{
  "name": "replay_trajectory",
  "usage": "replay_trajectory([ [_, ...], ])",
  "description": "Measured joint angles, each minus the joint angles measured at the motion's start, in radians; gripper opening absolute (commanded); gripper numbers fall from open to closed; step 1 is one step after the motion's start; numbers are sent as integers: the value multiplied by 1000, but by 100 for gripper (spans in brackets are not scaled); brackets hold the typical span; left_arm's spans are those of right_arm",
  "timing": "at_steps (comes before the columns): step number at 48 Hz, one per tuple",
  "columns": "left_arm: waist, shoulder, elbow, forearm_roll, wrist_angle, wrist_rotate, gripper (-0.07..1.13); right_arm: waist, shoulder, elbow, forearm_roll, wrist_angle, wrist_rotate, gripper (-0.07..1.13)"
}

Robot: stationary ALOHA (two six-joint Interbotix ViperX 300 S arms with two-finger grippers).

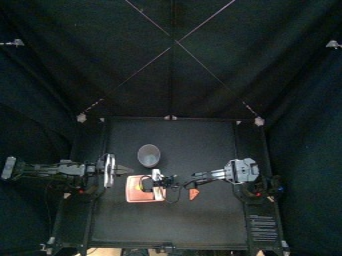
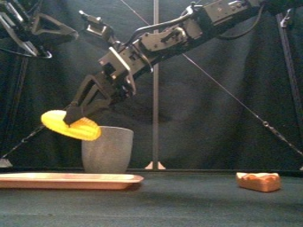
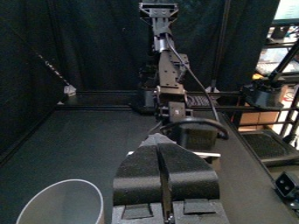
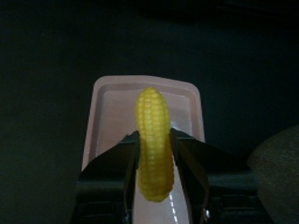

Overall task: Pick the corn then place it on the pink plate
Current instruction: Drop corn on the pink plate and return to neutral

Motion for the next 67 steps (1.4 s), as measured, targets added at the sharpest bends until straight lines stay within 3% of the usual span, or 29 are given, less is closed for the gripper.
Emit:
replay_trajectory([
  [10,0,-2,0,0,0,0,-3,0,18,15,2,2,8,79],
  [30,0,-2,0,0,0,0,-3,-2,-8,80,12,21,0,80],
  [49,0,-3,0,-2,-2,0,-3,-37,-353,245,-46,14,12,80],
  [67,3,-6,0,-2,0,0,-3,-43,-776,581,-32,-204,17,80],
])
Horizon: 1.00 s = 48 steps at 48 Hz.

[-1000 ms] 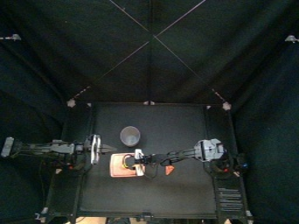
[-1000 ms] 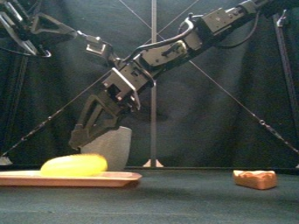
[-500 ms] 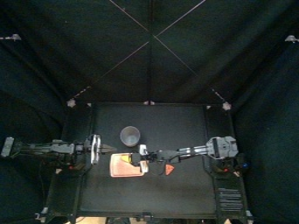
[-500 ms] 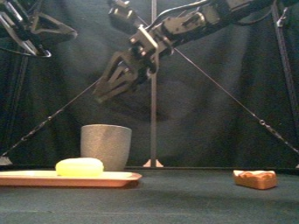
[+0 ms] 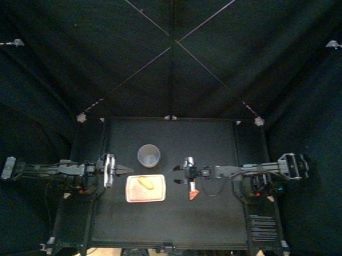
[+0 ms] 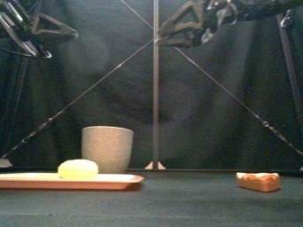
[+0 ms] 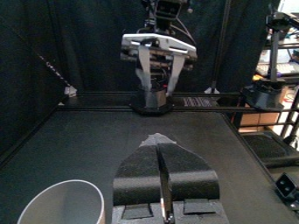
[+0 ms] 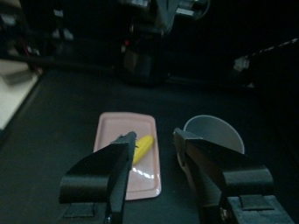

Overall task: Pick the corn then place it on the pink plate
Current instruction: Drop corn on the pink plate and return to neutral

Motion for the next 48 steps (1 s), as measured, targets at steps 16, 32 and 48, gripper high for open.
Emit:
replay_trajectory([
  [16,8,-3,0,2,-2,0,-3,-2,-454,291,112,-60,-3,80],
  [32,17,-3,0,3,-2,0,-3,-3,-667,422,149,-46,0,80],
  [48,23,-25,0,3,-2,2,-3,-14,-676,453,147,-46,-3,80],
])
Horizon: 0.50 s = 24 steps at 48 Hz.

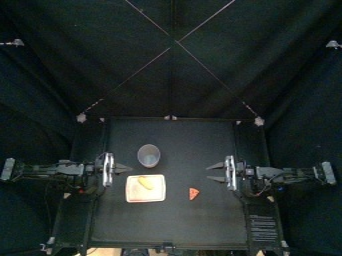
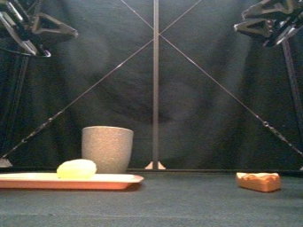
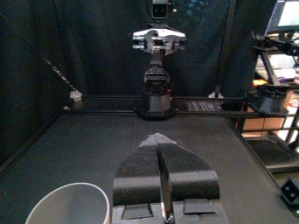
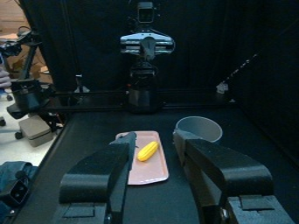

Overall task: Pick the corn then place it on the pink plate
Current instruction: Drop corn on the pink plate and return to neutral

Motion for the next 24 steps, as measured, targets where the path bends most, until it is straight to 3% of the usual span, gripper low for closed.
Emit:
replay_trajectory([
  [24,14,-2,0,-2,2,0,-3,-15,-6,28,-11,-3,-2,80],
])
